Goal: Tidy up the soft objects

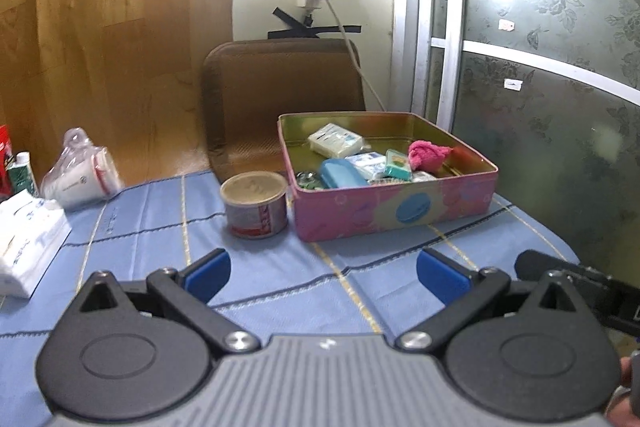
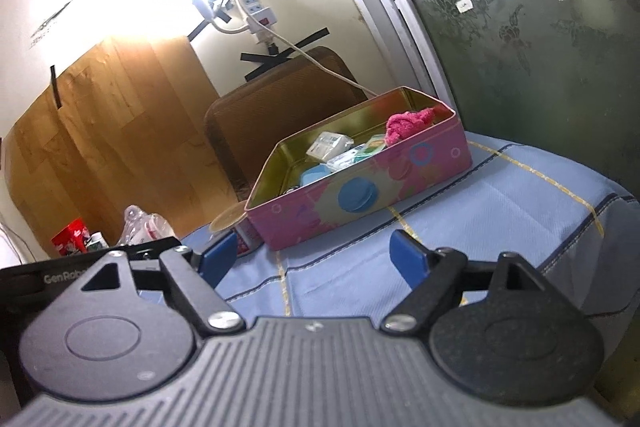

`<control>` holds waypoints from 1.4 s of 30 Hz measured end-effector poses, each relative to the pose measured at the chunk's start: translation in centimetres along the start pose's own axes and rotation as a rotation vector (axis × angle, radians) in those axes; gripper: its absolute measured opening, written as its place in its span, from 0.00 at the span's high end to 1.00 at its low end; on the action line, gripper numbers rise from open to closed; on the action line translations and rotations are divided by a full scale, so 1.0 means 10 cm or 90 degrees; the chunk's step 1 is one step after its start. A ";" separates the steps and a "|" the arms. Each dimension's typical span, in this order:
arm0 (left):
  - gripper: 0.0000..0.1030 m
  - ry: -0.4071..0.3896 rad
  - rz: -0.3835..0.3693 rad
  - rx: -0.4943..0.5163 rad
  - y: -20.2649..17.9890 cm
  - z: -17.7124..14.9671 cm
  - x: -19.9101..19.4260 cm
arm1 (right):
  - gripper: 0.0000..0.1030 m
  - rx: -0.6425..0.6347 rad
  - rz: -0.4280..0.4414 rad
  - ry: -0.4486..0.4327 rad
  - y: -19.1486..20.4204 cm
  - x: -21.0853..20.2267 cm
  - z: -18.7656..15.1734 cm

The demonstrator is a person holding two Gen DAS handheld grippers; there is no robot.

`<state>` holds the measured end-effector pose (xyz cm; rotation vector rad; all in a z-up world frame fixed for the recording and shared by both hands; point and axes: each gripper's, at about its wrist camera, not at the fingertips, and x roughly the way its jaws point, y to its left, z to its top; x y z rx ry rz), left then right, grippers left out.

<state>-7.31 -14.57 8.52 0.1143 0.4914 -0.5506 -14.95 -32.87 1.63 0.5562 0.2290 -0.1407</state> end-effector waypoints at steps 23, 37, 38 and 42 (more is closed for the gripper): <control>0.00 -0.010 0.132 0.041 0.14 -0.13 -0.08 | 0.16 -0.002 -0.006 -0.062 0.08 -0.09 -0.01; 0.00 0.027 0.135 0.011 0.30 -0.13 0.16 | 0.16 -0.013 -0.020 -0.034 0.03 0.13 -0.04; 0.00 0.027 0.138 0.016 0.30 -0.13 0.17 | 0.16 -0.013 -0.020 -0.033 0.02 0.14 -0.04; 0.00 0.028 0.164 0.044 0.23 -0.13 0.19 | 0.16 -0.012 -0.023 -0.032 0.03 0.17 -0.04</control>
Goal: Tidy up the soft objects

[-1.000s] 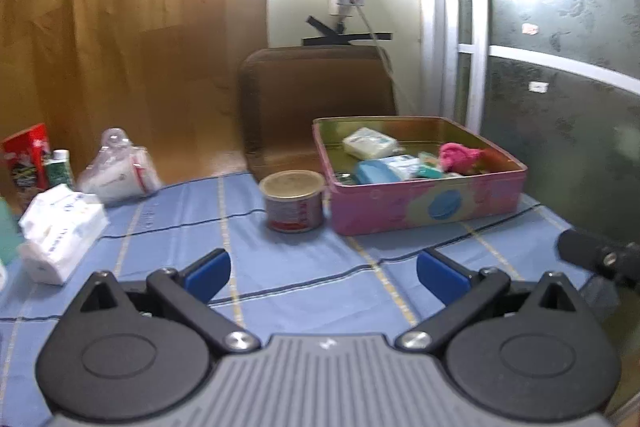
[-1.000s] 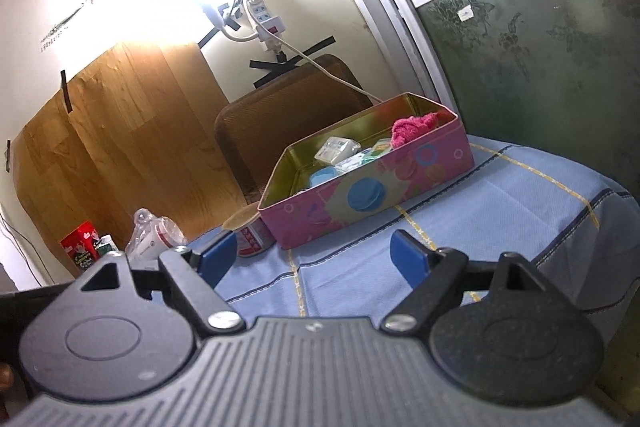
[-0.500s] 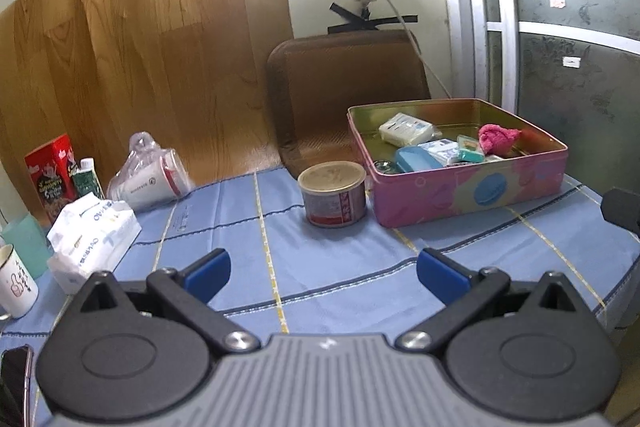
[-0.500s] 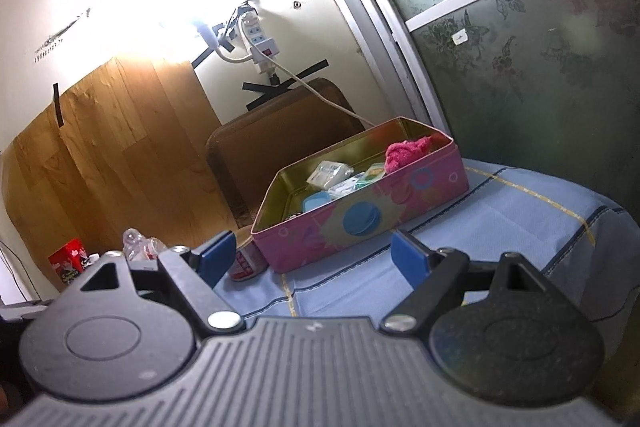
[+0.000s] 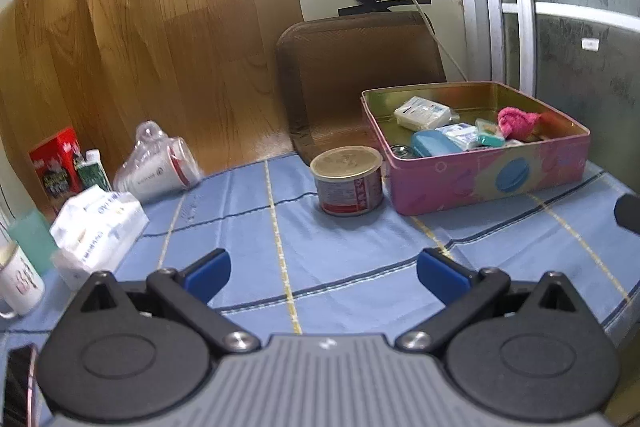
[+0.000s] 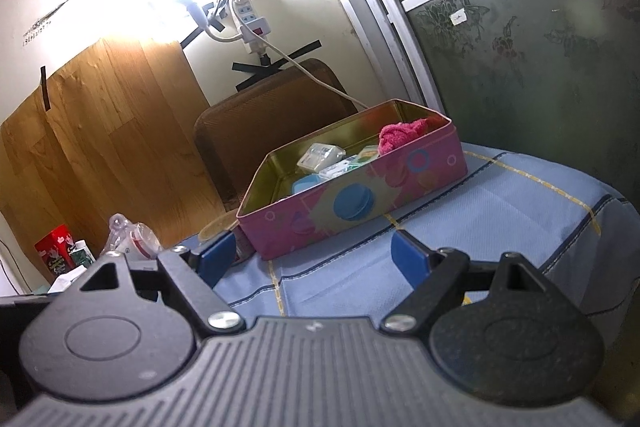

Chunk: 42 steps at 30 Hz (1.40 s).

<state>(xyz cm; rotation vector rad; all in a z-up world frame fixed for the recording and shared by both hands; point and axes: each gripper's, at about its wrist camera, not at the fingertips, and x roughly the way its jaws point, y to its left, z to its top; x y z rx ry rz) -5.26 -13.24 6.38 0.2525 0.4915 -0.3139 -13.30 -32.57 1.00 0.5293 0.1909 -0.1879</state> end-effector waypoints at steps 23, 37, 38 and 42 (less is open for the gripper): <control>0.00 0.012 -0.035 0.018 -0.04 0.02 0.03 | 0.15 -0.007 -0.001 -0.021 -0.01 -0.02 0.02; 0.00 -0.004 -0.043 0.011 0.00 0.01 -0.03 | 0.15 -0.021 -0.003 -0.011 0.01 0.01 0.02; 0.00 -0.009 -0.045 0.009 0.00 0.01 -0.04 | 0.15 -0.020 -0.004 -0.009 0.00 0.02 0.02; 0.00 -0.028 -0.050 0.007 -0.01 0.01 -0.09 | 0.15 -0.018 -0.014 -0.011 -0.01 0.00 0.03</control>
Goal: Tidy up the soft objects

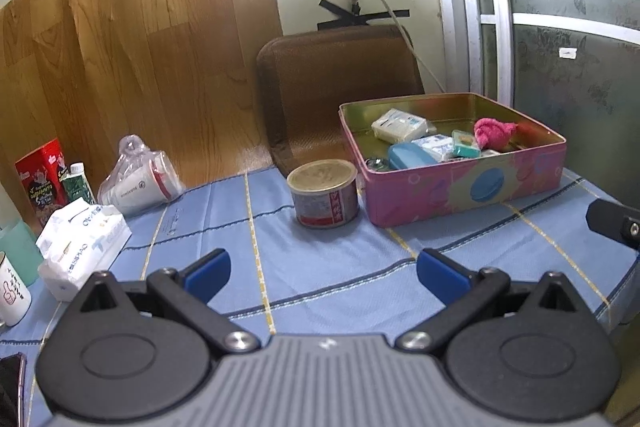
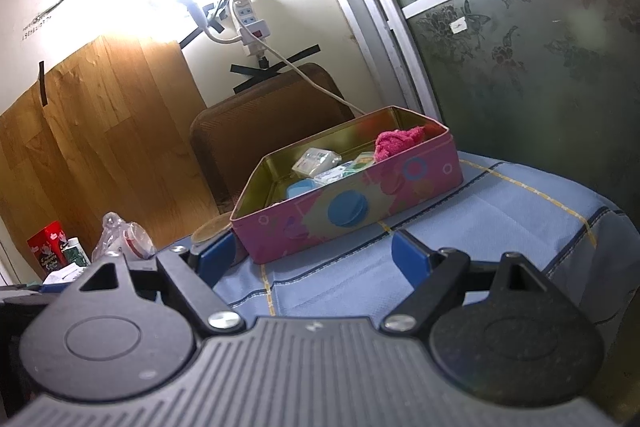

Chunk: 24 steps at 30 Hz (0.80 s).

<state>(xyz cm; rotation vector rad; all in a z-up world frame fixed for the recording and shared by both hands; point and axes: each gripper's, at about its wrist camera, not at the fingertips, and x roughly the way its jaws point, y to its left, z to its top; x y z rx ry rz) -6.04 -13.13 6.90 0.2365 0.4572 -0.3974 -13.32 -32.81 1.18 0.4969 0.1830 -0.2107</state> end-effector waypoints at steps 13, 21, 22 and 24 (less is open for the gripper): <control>0.00 0.015 0.006 0.003 -0.01 0.01 -0.04 | 0.15 -0.013 0.001 -0.032 0.03 -0.15 0.06; 0.00 0.008 0.016 0.018 -0.01 -0.02 -0.08 | 0.15 -0.005 0.002 -0.025 0.01 -0.15 0.05; 0.00 0.009 0.016 0.018 -0.01 -0.02 -0.09 | 0.15 -0.006 0.003 -0.026 0.02 -0.16 0.05; 0.00 0.007 0.019 0.018 -0.01 -0.02 -0.09 | 0.15 -0.008 0.005 -0.029 0.03 -0.17 0.05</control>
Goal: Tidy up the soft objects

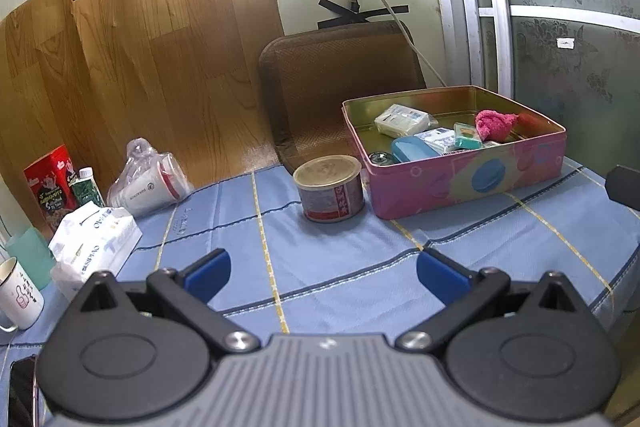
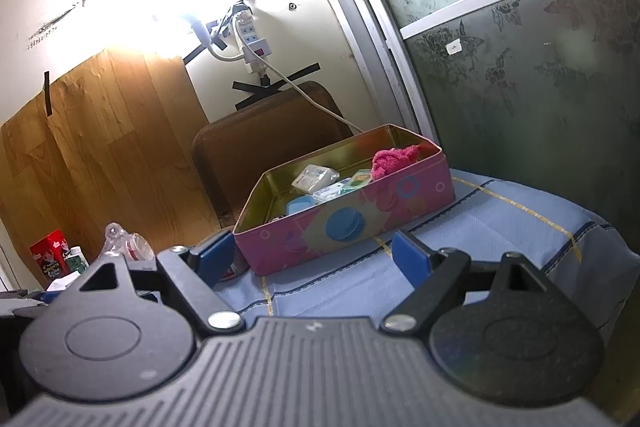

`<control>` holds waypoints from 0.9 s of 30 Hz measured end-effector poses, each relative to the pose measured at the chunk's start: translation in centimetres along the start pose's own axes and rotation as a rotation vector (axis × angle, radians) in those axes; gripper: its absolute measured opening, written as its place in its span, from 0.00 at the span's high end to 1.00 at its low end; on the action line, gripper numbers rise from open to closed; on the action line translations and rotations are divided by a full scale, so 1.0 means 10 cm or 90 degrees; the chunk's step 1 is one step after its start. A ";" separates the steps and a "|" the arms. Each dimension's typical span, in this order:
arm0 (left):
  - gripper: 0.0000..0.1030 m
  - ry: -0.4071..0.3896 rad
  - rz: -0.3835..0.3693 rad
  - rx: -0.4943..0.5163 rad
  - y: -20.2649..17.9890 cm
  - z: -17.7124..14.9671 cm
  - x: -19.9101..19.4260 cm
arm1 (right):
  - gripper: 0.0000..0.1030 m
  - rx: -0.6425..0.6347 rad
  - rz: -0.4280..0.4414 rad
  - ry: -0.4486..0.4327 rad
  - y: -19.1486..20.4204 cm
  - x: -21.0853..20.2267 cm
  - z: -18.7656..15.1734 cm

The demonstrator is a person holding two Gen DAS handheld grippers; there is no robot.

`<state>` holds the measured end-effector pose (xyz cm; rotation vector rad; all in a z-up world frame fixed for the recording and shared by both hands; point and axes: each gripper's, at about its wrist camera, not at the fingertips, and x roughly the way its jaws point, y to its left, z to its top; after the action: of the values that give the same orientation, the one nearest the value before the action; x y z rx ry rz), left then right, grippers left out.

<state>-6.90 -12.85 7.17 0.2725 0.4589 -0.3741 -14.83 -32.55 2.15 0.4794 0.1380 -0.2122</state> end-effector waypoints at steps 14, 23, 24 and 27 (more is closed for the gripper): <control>0.00 -0.004 0.006 -0.013 0.06 -0.04 -0.07 | 0.15 0.001 0.010 0.011 0.00 0.02 -0.02; 0.00 -0.009 0.002 -0.025 0.12 -0.04 -0.09 | 0.15 -0.004 0.015 0.010 0.05 0.01 -0.03; 0.00 -0.009 0.002 -0.026 0.11 -0.04 -0.09 | 0.15 -0.004 0.015 0.010 0.04 0.01 -0.04; 0.00 -0.006 0.003 -0.028 0.13 -0.04 -0.08 | 0.15 -0.006 0.017 0.013 0.04 0.02 -0.03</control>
<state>-7.18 -11.37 7.42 0.2284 0.4567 -0.3607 -14.54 -32.07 2.04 0.4746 0.1520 -0.1809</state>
